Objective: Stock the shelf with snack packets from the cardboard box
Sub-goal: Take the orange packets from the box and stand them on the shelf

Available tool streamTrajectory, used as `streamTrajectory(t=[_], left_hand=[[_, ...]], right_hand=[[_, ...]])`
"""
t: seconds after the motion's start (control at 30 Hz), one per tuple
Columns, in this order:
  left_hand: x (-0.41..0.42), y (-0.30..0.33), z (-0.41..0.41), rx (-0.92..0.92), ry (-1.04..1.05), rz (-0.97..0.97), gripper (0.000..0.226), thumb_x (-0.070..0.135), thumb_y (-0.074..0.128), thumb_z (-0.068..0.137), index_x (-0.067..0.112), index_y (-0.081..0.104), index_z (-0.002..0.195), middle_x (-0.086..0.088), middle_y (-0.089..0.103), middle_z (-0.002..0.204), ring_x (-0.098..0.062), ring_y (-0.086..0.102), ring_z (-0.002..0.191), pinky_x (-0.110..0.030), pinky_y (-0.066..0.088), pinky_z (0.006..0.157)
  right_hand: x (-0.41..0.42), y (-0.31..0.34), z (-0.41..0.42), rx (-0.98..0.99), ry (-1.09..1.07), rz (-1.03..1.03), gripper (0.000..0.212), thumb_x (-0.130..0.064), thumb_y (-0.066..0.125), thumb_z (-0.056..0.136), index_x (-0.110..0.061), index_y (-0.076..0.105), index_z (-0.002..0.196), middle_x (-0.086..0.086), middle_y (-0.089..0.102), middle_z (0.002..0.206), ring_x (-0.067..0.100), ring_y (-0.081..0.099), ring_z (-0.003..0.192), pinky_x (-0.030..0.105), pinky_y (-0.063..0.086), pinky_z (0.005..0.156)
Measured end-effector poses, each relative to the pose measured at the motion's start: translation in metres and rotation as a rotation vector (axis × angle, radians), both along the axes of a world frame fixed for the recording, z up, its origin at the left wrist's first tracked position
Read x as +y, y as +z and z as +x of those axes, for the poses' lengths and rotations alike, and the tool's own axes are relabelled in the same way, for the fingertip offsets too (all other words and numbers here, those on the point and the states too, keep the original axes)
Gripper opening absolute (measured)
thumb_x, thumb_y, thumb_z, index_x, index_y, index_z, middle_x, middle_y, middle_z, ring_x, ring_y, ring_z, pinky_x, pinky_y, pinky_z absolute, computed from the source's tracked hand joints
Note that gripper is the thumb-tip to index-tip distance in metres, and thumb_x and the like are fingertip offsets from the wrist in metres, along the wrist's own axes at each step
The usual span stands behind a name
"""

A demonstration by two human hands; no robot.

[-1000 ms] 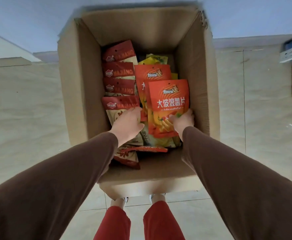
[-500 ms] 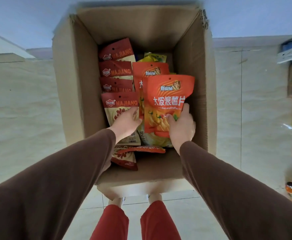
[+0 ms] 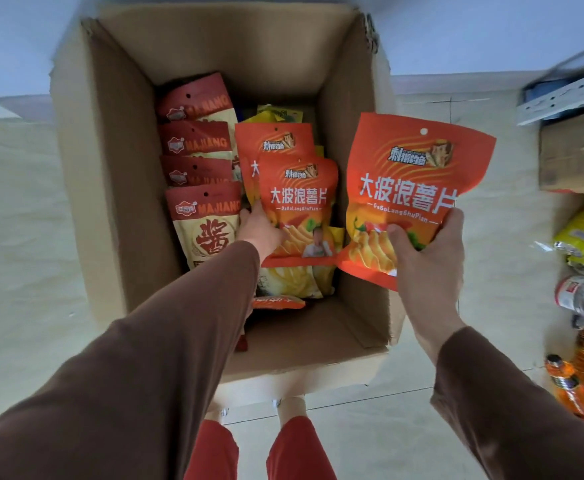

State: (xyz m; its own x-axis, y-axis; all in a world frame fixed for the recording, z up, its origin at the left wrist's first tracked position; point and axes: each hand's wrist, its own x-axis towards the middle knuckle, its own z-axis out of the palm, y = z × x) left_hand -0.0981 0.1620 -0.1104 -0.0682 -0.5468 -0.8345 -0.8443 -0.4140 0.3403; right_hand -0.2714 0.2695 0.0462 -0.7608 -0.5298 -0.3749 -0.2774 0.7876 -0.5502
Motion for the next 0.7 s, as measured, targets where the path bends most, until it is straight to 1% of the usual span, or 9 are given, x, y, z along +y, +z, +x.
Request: streamTrajectory(t=[0.07, 0.17, 0.23, 0.33, 0.37, 0.47, 0.53, 0.63, 0.7], left_hand=[[0.003, -0.005, -0.008, 0.007, 0.079, 0.034, 0.103, 0.033, 0.079, 0.081, 0.029, 0.009, 0.157, -0.018, 0.03, 0.149, -0.04, 0.044, 0.132, -0.047, 0.039, 0.109], [0.012, -0.012, -0.016, 0.117, 0.289, 0.021, 0.108, 0.023, 0.087, 0.073, 0.029, 0.014, 0.152, -0.012, 0.047, 0.138, -0.033, 0.054, 0.123, -0.048, 0.044, 0.107], [0.016, -0.009, -0.023, 0.169, 0.413, 0.052, 0.099, 0.018, 0.089, 0.071, 0.023, 0.025, 0.147, -0.006, 0.057, 0.128, -0.026, 0.058, 0.118, -0.046, 0.046, 0.106], [0.017, 0.005, -0.029, 0.216, 0.578, 0.152, 0.065, 0.018, 0.087, 0.074, 0.013, 0.056, 0.132, -0.005, 0.068, 0.114, -0.028, 0.066, 0.106, -0.044, 0.052, 0.1], [0.017, 0.015, -0.027, 0.239, 0.621, 0.196, 0.054, 0.016, 0.085, 0.076, 0.012, 0.062, 0.125, -0.008, 0.07, 0.11, -0.03, 0.068, 0.102, -0.046, 0.053, 0.098], [0.014, 0.056, -0.016, 0.248, 0.607, 0.19, 0.032, 0.014, 0.081, 0.079, 0.015, 0.069, 0.108, -0.01, 0.073, 0.103, -0.032, 0.07, 0.095, -0.048, 0.056, 0.093], [0.011, 0.093, -0.005, 0.251, 0.588, 0.133, 0.028, 0.016, 0.081, 0.081, 0.014, 0.07, 0.106, -0.009, 0.074, 0.101, -0.03, 0.071, 0.094, -0.043, 0.058, 0.087], [0.003, 0.167, 0.006, 0.281, 0.51, 0.044, 0.037, 0.016, 0.082, 0.077, 0.011, 0.069, 0.112, -0.01, 0.075, 0.095, -0.029, 0.071, 0.081, -0.031, 0.054, 0.064], [-0.002, 0.228, 0.004, 0.34, 0.449, 0.005, 0.031, 0.01, 0.08, 0.078, 0.008, 0.069, 0.107, -0.011, 0.074, 0.082, -0.024, 0.069, 0.064, -0.026, 0.051, 0.053]], right_hand=[[0.004, -0.004, -0.005, -0.029, -0.029, -0.017, 0.046, -0.046, 0.07, 0.091, -0.041, 0.04, 0.125, -0.021, 0.062, 0.113, 0.011, 0.066, 0.103, 0.053, 0.056, 0.094], [0.008, -0.005, -0.01, -0.078, -0.062, -0.051, 0.048, -0.047, 0.071, 0.09, -0.041, 0.04, 0.127, -0.02, 0.063, 0.116, 0.009, 0.066, 0.106, 0.049, 0.056, 0.095], [0.009, -0.004, -0.011, -0.1, -0.074, -0.071, 0.047, -0.046, 0.071, 0.09, -0.043, 0.04, 0.125, -0.023, 0.062, 0.113, 0.006, 0.065, 0.104, 0.045, 0.056, 0.094], [0.014, 0.002, -0.015, -0.17, -0.104, -0.078, 0.043, -0.042, 0.072, 0.091, -0.047, 0.04, 0.119, -0.031, 0.061, 0.104, 0.0, 0.064, 0.096, 0.034, 0.053, 0.086], [0.015, 0.006, -0.017, -0.207, -0.12, -0.085, 0.042, -0.041, 0.072, 0.091, -0.046, 0.041, 0.119, -0.031, 0.061, 0.103, -0.001, 0.065, 0.095, 0.031, 0.053, 0.084], [0.02, 0.029, -0.022, -0.324, -0.171, -0.105, 0.04, -0.035, 0.072, 0.093, -0.038, 0.046, 0.124, -0.025, 0.064, 0.105, -0.002, 0.065, 0.094, 0.026, 0.052, 0.083], [0.02, 0.051, -0.025, -0.402, -0.208, -0.104, 0.04, -0.031, 0.072, 0.094, -0.035, 0.047, 0.126, -0.022, 0.063, 0.108, 0.001, 0.064, 0.097, 0.03, 0.052, 0.09], [0.018, 0.107, -0.029, -0.548, -0.253, -0.092, 0.042, -0.024, 0.069, 0.095, -0.034, 0.048, 0.13, -0.012, 0.065, 0.116, 0.015, 0.064, 0.11, 0.04, 0.051, 0.097], [0.018, 0.157, -0.034, -0.621, -0.241, -0.122, 0.044, -0.015, 0.067, 0.095, -0.031, 0.05, 0.132, -0.009, 0.068, 0.114, 0.017, 0.067, 0.107, 0.037, 0.054, 0.088]])
